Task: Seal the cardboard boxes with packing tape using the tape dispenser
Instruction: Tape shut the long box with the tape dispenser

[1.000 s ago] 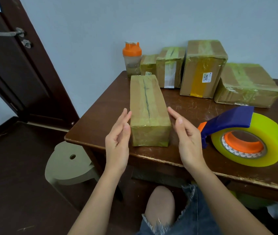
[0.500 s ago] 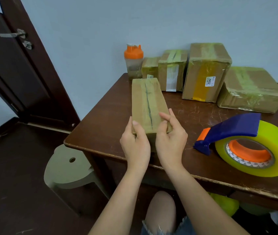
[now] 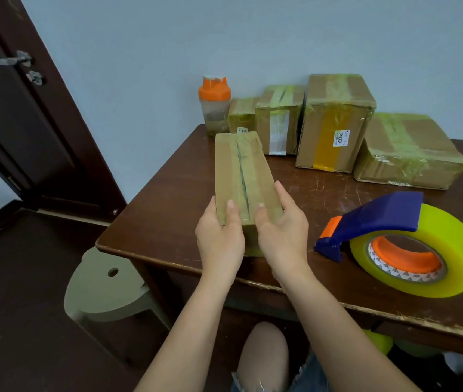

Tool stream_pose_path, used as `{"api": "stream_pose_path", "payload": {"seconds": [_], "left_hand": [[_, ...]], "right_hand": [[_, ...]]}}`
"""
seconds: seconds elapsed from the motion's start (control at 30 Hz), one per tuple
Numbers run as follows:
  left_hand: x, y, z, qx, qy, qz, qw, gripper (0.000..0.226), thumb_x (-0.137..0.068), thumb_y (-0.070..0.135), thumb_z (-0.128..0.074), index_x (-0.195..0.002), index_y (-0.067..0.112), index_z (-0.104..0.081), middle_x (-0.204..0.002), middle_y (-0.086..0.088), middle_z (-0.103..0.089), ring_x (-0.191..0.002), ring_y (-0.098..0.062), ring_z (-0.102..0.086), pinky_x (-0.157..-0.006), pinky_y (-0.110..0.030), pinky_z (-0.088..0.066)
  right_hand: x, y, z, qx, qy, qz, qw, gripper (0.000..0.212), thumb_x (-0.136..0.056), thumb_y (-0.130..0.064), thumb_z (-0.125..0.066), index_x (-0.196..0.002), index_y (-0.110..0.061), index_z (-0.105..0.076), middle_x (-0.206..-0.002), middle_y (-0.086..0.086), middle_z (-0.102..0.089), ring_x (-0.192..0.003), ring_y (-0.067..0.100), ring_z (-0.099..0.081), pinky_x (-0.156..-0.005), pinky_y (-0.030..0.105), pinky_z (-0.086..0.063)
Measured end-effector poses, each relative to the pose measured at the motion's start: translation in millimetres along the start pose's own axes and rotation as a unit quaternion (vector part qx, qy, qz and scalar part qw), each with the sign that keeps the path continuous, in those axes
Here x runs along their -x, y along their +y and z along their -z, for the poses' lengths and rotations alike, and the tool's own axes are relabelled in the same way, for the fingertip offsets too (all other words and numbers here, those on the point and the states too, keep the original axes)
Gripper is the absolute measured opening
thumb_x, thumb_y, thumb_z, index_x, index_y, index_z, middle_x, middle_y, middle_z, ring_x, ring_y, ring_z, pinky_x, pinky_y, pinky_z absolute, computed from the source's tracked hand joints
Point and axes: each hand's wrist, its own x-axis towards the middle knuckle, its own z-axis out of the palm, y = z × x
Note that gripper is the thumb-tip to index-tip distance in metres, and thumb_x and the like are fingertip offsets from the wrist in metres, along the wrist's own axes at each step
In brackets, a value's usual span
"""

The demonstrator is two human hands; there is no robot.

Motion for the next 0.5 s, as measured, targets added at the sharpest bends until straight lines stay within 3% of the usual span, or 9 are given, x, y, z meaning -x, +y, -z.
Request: {"api": "stream_pose_path", "payload": {"seconds": [0.2, 0.3, 0.37, 0.43, 0.5], "left_hand": [[-4, -11, 6, -0.086, -0.011, -0.031, 0.996, 0.047, -0.105, 0.034, -0.026, -0.136, 0.011, -0.054, -0.128, -0.003, -0.062, -0.123, -0.019, -0.055, -0.106, -0.042, -0.045], [-1, -10, 11, -0.063, -0.022, -0.005, 0.998, 0.047, -0.106, 0.035, -0.026, -0.148, 0.019, -0.041, -0.145, 0.004, -0.050, -0.134, -0.012, -0.044, -0.114, -0.036, -0.037], [2, -6, 16, 0.019, -0.053, 0.010, 0.998, 0.044, -0.107, 0.034, -0.029, -0.150, 0.033, -0.035, -0.151, 0.014, -0.039, -0.135, -0.003, -0.038, -0.112, -0.025, -0.033], [3, -6, 23, 0.102, -0.102, -0.012, 0.989, 0.039, -0.104, 0.037, -0.036, -0.142, 0.045, -0.042, -0.152, 0.024, -0.031, -0.137, 0.003, -0.033, -0.114, -0.028, -0.033], [6, -13, 31, 0.111, -0.143, -0.077, 0.980, 0.033, -0.098, 0.036, -0.049, -0.128, 0.040, -0.060, -0.152, 0.026, -0.031, -0.140, 0.004, -0.030, -0.114, -0.029, -0.035]], "right_hand": [[-2, 6, 13, -0.066, -0.047, 0.018, 0.997, 0.048, -0.099, -0.010, -0.050, -0.144, -0.025, -0.044, -0.150, -0.008, -0.042, -0.137, 0.004, -0.036, -0.114, 0.032, -0.035], [-2, 10, 21, -0.098, -0.101, 0.046, 0.989, 0.039, -0.099, -0.006, -0.047, -0.126, -0.031, -0.061, -0.152, -0.007, -0.038, -0.133, -0.007, -0.030, -0.113, 0.026, -0.031], [-4, 14, 30, -0.130, -0.130, 0.060, 0.981, 0.038, -0.100, -0.007, -0.046, -0.120, -0.034, -0.063, -0.152, -0.011, -0.039, -0.135, -0.007, -0.031, -0.114, 0.028, -0.030], [-7, 18, 39, -0.118, -0.141, 0.111, 0.977, 0.034, -0.101, -0.015, -0.047, -0.127, -0.033, -0.059, -0.151, -0.016, -0.038, -0.138, -0.005, -0.030, -0.114, 0.028, -0.029], [-7, 22, 44, -0.082, -0.167, 0.168, 0.968, 0.036, -0.098, -0.033, -0.052, -0.134, -0.030, -0.056, -0.153, -0.018, -0.035, -0.142, -0.002, -0.025, -0.115, 0.029, -0.027]]}}
